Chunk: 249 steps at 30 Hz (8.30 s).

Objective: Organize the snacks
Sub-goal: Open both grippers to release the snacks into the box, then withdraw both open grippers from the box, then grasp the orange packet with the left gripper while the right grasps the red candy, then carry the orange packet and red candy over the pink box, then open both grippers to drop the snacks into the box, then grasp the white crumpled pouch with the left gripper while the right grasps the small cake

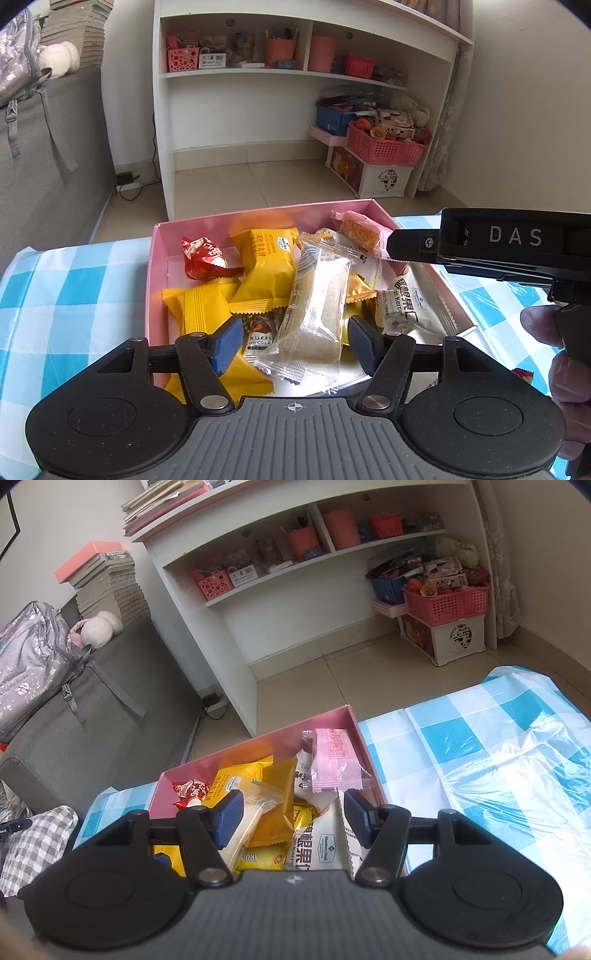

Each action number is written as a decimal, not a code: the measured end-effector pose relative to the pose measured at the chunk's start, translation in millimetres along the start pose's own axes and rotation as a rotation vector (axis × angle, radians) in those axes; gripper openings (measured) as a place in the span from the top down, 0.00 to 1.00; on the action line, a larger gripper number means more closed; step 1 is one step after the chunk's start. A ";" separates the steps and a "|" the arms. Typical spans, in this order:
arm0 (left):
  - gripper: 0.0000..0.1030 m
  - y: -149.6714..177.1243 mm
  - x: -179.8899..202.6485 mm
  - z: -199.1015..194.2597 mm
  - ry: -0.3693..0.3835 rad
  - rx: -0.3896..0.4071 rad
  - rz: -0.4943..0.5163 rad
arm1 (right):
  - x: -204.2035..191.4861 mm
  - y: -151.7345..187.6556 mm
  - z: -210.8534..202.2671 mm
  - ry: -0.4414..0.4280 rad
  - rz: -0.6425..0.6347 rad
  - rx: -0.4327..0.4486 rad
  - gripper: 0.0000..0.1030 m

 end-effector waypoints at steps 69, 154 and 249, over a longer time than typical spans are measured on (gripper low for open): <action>0.05 149.1 -46.0 -52.6 -0.138 -0.041 0.070 | 64.3 130.5 -73.6 0.181 -0.296 -0.192 0.00; 0.92 65.8 -45.5 -76.3 -0.039 0.055 -0.022 | 22.0 50.3 -69.3 0.066 -0.251 -0.030 0.73; 0.03 75.8 -44.3 -92.3 -0.103 -0.015 0.024 | -30.2 45.7 -61.0 0.010 -0.231 -0.088 0.00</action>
Point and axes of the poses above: each gripper's, at about its wrist camera, not at the fingertips, and z roughly the way its jaws point, x to its right, y to its underside, the point moved 8 cm from there along z, roughly the way its jaws point, and after that the axes turned 10 degrees about -y, right-handed, at the moved point
